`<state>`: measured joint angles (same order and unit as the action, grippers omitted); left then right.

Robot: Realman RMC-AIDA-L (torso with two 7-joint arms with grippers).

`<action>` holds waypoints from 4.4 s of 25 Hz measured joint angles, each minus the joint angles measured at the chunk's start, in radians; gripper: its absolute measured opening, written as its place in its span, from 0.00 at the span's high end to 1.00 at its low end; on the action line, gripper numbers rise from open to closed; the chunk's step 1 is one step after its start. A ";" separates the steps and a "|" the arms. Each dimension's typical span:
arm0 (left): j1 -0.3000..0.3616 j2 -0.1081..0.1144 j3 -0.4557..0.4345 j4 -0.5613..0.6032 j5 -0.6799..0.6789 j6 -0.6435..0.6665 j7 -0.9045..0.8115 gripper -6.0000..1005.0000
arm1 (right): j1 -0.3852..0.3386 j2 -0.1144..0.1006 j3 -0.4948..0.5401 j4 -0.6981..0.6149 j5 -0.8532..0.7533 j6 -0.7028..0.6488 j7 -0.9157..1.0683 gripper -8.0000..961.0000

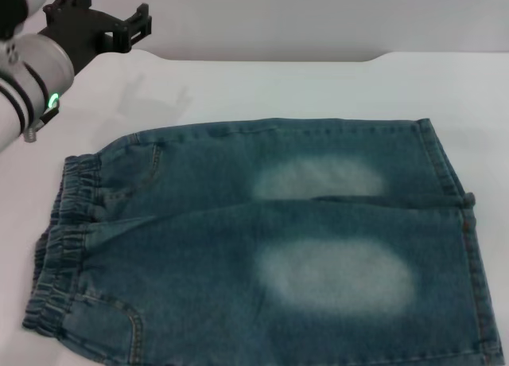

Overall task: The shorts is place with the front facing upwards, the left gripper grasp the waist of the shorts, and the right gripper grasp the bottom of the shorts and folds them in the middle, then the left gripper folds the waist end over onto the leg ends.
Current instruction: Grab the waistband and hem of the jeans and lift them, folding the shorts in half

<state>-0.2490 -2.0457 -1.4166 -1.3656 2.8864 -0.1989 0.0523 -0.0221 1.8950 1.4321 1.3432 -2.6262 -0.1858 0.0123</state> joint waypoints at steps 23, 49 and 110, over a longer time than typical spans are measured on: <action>-0.158 -0.009 -0.247 -0.311 0.002 -1.139 0.095 0.17 | 0.054 0.176 0.725 0.434 0.300 1.323 -0.371 0.24; -0.240 -0.005 -0.221 -0.278 0.005 -1.569 0.066 0.18 | 0.004 0.183 0.607 0.400 0.251 1.422 -0.363 0.24; -0.295 0.011 -0.057 -0.052 0.005 -1.653 -0.094 0.22 | 0.046 0.177 0.574 0.313 0.242 1.507 -0.431 0.24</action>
<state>-0.5439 -2.0350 -1.4738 -1.4178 2.8915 -1.8517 -0.0414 0.0236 2.0722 2.0058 1.6566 -2.3838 1.3214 -0.4189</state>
